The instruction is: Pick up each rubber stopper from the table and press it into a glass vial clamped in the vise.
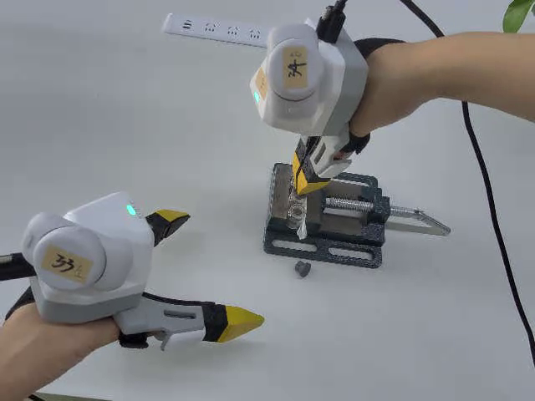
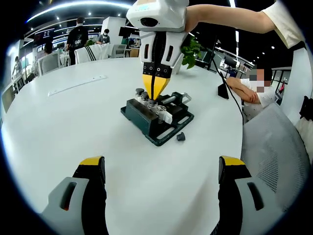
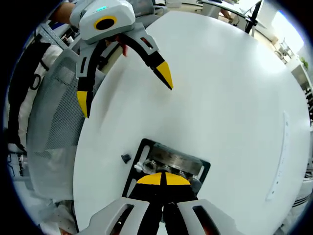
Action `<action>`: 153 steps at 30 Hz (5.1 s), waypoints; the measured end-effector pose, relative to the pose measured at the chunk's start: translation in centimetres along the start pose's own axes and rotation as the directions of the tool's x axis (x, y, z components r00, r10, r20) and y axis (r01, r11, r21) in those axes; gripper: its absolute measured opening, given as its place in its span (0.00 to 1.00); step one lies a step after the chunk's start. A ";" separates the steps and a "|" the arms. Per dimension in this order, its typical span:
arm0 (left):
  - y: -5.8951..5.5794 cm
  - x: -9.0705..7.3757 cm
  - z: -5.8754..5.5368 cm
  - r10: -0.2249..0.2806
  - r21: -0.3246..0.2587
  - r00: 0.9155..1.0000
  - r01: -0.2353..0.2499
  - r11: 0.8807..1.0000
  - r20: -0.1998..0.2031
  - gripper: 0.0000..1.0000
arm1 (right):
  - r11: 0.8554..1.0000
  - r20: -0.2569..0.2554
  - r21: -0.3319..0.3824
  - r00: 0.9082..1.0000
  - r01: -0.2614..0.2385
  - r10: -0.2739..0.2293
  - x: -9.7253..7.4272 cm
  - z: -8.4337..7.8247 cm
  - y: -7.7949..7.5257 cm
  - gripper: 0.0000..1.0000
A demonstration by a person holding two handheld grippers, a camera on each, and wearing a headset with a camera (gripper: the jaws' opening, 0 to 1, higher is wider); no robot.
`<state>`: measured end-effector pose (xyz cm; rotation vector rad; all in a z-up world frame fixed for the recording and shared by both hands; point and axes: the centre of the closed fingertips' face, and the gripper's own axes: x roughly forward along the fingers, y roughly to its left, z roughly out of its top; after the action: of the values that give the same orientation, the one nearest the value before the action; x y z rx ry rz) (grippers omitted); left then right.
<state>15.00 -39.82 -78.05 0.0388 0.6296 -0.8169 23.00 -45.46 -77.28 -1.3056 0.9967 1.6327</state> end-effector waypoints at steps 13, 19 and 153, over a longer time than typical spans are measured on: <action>0.5 -0.3 0.5 0.010 0.012 1.000 -0.010 1.000 0.022 0.96 | 0.999 0.018 0.003 0.999 0.036 -0.036 -0.2 -0.4 0.2 0.00; 0.5 -0.2 1.1 0.009 0.024 0.999 -0.010 1.000 0.036 0.96 | 0.998 0.059 0.028 0.996 0.065 -0.066 -0.1 -0.5 0.3 0.00; 0.0 -0.8 1.7 -0.010 0.072 1.000 0.010 0.997 0.012 0.96 | 0.564 0.343 0.821 0.709 0.092 -0.616 5.9 -1.1 7.0 0.08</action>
<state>15.50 -39.76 -76.21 0.0964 0.5888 -0.8489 16.07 -48.33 -82.60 -0.3008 0.7618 0.9552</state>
